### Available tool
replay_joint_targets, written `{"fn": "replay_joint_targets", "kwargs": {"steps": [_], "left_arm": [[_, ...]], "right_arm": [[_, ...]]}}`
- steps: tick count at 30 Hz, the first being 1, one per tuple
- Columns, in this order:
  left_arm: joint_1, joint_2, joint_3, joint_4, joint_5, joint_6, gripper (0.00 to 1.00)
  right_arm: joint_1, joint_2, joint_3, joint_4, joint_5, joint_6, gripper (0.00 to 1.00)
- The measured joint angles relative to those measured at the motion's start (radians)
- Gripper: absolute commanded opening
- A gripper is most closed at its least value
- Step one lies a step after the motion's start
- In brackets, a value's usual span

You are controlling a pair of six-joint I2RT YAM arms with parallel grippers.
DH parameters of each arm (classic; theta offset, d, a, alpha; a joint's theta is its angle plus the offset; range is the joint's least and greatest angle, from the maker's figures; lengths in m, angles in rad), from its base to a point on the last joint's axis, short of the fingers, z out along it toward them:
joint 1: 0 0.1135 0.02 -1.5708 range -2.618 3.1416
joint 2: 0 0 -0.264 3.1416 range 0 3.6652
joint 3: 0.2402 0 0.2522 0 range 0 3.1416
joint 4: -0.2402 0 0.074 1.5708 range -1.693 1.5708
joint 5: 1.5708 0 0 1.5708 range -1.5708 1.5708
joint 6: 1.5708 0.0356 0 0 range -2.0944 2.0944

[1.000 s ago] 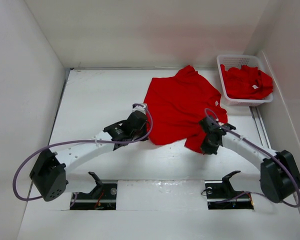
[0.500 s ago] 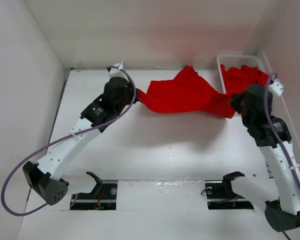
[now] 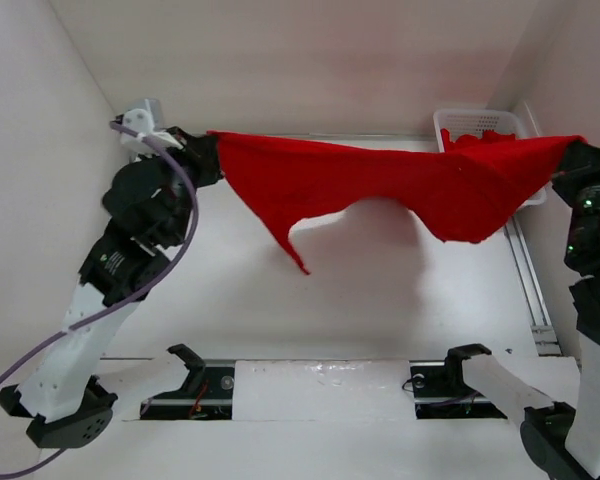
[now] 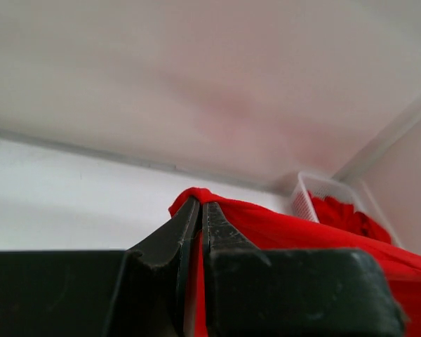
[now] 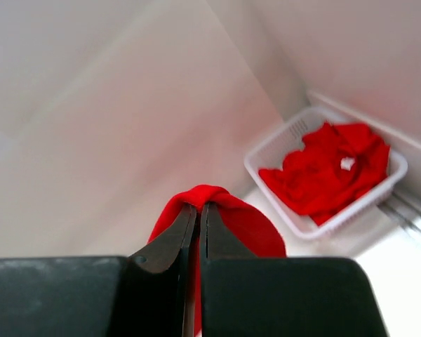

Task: Fold and stack the t-shirts
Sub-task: Flatten out the tshirt

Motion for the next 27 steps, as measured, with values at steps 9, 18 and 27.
{"fn": "replay_joint_targets", "kwargs": {"steps": [9,18,27], "left_arm": [[-0.002,-0.155,0.132,0.019,0.092,0.128,0.00],[-0.002,-0.292,0.299,-0.026,0.314,0.201,0.01],[-0.002,-0.276,0.447,-0.074,0.414,0.228,0.01]], "right_arm": [[0.000,-0.006,0.318,0.038,-0.058,-0.152,0.00],[0.000,-0.087,0.478,0.079,-0.168,-0.270,0.00],[0.003,-0.112,0.531,0.124,-0.273,-0.327,0.00]]}}
